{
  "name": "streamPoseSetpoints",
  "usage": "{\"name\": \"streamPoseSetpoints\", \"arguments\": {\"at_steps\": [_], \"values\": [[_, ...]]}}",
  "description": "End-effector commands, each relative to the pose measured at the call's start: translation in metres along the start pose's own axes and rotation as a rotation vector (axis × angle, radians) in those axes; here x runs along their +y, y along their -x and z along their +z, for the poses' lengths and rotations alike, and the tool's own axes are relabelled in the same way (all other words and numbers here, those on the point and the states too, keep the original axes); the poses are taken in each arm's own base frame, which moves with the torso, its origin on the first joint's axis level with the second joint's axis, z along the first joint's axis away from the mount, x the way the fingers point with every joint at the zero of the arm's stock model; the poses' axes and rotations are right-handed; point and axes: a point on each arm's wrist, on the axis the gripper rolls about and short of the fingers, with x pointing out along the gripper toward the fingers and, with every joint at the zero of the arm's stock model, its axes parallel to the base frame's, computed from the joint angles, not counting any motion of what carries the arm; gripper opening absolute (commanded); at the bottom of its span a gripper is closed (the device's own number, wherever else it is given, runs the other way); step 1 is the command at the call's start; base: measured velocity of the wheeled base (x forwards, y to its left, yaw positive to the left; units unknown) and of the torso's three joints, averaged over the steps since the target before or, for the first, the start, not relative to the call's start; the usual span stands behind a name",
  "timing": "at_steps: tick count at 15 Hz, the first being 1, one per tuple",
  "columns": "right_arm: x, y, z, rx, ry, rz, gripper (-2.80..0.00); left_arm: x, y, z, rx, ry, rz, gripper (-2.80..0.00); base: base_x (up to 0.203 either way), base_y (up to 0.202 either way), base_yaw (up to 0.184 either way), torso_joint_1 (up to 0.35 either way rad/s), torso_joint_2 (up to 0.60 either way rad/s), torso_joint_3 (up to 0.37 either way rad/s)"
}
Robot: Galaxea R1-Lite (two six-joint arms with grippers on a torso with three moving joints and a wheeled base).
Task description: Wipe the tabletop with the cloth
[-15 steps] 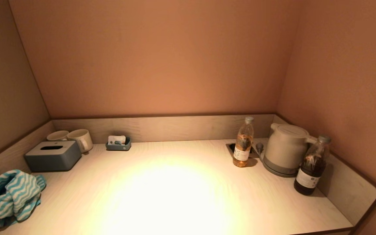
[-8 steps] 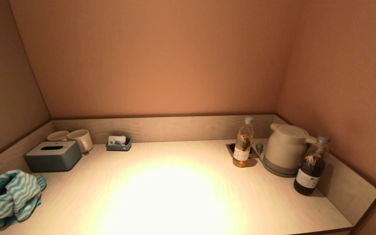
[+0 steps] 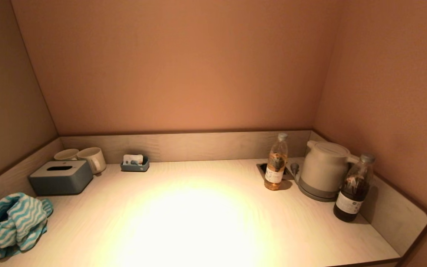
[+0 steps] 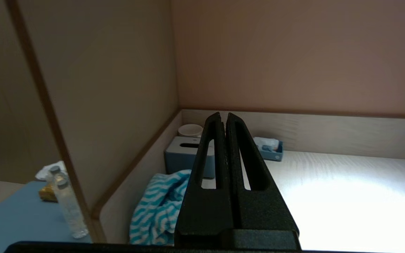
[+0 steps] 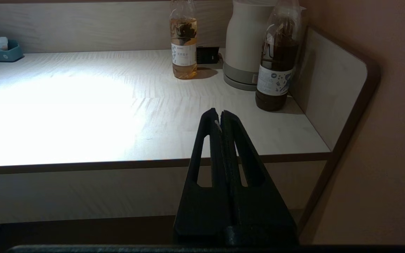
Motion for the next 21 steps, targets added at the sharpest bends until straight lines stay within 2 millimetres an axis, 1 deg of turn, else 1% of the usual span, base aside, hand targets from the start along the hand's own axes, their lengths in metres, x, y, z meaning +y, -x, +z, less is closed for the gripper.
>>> {"name": "streamPoseSetpoints", "arguments": {"at_steps": [1, 3, 4, 5, 6, 10, 11, 14, 15, 17, 20, 21], "values": [[0.0, 0.0, 0.0, 0.0, 0.001, 0.001, -2.8, 0.004, 0.021, -0.004, -0.063, -0.004, -0.018, -2.8, 0.0, 0.0, 0.0, 0.0, 0.0, 0.0], [0.0, 0.0, 0.0, 0.0, -0.001, 0.001, -2.8, 0.006, 0.034, -0.013, -0.064, -0.029, -0.031, -2.8, 0.0, 0.0, 0.0, 0.0, 0.0, 0.0], [0.0, 0.0, 0.0, 0.0, -0.001, 0.001, -2.8, 0.006, 0.036, -0.022, -0.033, -0.027, -0.024, -2.8, 0.0, 0.0, 0.0, 0.0, 0.0, 0.0], [0.0, 0.0, 0.0, 0.0, 0.001, 0.001, -2.8, 0.006, 0.035, -0.024, -0.023, -0.012, -0.016, -2.8, 0.0, 0.0, 0.0, 0.0, 0.0, 0.0], [0.0, 0.0, 0.0, 0.0, -0.001, 0.001, -2.8, 0.005, 0.033, -0.031, 0.001, 0.014, -0.01, -2.8, 0.0, 0.0, 0.0, 0.0, 0.0, 0.0], [0.0, 0.0, 0.0, 0.0, -0.001, 0.001, -2.8, 0.009, 0.041, -0.035, -0.034, 0.024, -0.063, -2.8, 0.0, 0.0, 0.0, 0.0, 0.0, 0.0], [0.0, 0.0, 0.0, 0.0, 0.001, 0.001, -2.8, 0.01, 0.047, -0.039, -0.048, 0.017, -0.065, -2.8, 0.0, 0.0, 0.0, 0.0, 0.0, 0.0], [0.0, 0.0, 0.0, 0.0, 0.001, 0.001, -2.8, 0.012, 0.069, -0.068, -0.109, -0.024, -0.064, -2.8, 0.0, 0.0, 0.0, 0.0, 0.0, 0.0], [0.0, 0.0, 0.0, 0.0, 0.0, 0.001, -2.8, 0.012, 0.071, -0.079, -0.112, -0.034, -0.06, -2.8, 0.0, 0.0, 0.0, 0.0, 0.0, 0.0], [0.0, 0.0, 0.0, 0.0, 0.0, 0.001, -2.8, 0.011, 0.071, -0.081, -0.117, 0.003, -0.064, -2.8, 0.0, 0.0, 0.0, 0.0, 0.0, 0.0], [0.0, 0.0, 0.0, 0.0, 0.001, 0.001, -2.8, 0.008, 0.062, -0.099, -0.077, 0.002, -0.086, -2.8, 0.0, 0.0, 0.0, 0.0, 0.0, 0.0], [0.0, 0.0, 0.0, 0.0, 0.001, 0.001, -2.8, 0.005, 0.057, -0.111, -0.067, -0.001, -0.096, -2.8, 0.0, 0.0, 0.0, 0.0, 0.0, 0.0]]}}
